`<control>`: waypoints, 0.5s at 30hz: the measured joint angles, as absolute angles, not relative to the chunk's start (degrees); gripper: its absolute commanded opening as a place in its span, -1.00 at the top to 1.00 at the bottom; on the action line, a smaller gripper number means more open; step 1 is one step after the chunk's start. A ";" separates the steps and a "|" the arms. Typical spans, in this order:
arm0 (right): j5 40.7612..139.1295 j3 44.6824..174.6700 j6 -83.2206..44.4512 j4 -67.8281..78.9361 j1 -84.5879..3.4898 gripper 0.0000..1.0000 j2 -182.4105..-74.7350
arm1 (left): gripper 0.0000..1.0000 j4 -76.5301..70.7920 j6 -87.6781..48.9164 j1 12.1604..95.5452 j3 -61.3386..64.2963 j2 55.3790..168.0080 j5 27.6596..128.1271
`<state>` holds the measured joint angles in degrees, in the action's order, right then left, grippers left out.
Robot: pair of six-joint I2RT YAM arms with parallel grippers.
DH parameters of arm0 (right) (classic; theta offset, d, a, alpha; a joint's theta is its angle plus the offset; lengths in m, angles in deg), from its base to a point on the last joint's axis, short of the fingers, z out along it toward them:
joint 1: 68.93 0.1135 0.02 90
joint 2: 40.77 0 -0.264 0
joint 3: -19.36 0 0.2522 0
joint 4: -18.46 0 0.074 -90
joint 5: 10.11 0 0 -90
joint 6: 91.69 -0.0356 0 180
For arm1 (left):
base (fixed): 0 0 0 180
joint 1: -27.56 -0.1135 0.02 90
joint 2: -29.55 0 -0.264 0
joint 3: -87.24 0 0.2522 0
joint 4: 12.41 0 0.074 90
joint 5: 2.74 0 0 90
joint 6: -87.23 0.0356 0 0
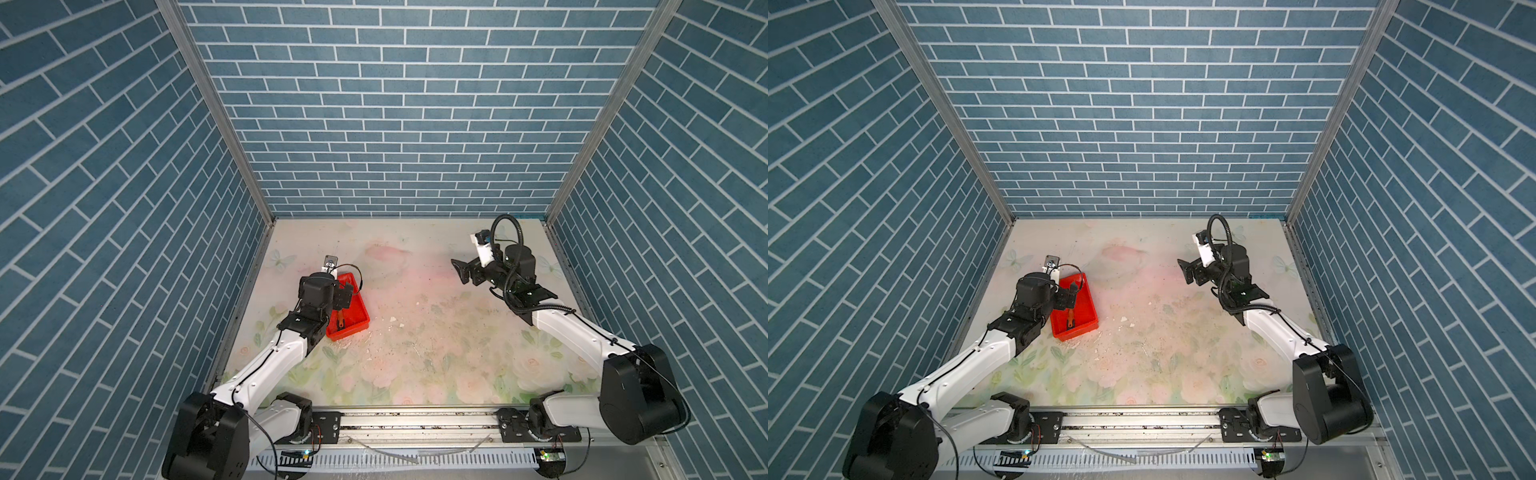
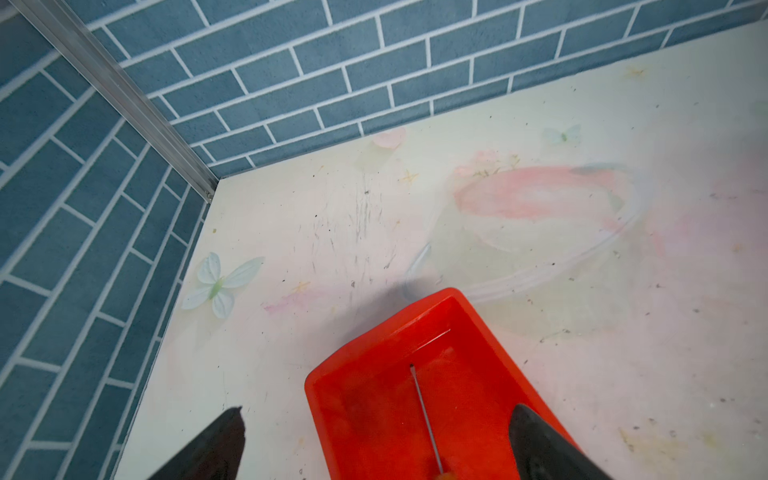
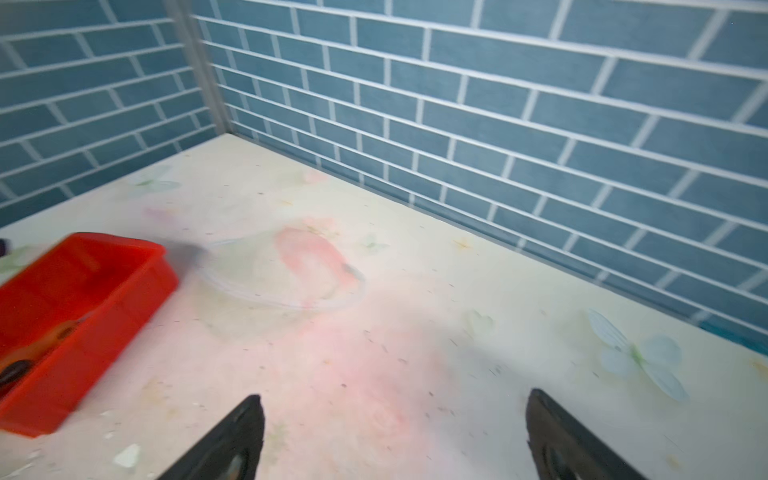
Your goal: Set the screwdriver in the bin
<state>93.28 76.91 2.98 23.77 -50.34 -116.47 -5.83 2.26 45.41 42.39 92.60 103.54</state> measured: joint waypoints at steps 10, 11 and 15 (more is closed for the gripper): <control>84.67 65.00 3.24 28.06 -62.87 -0.92 -114.44 | -0.99 -23.42 6.24 42.94 53.73 93.23 105.66; 83.90 64.37 3.24 28.34 -63.61 -0.92 -114.51 | -0.99 -25.30 6.24 42.26 54.45 93.86 105.64; 82.18 62.34 3.11 31.05 -65.36 -0.92 -115.34 | -0.99 -33.13 6.24 40.40 57.45 97.32 105.33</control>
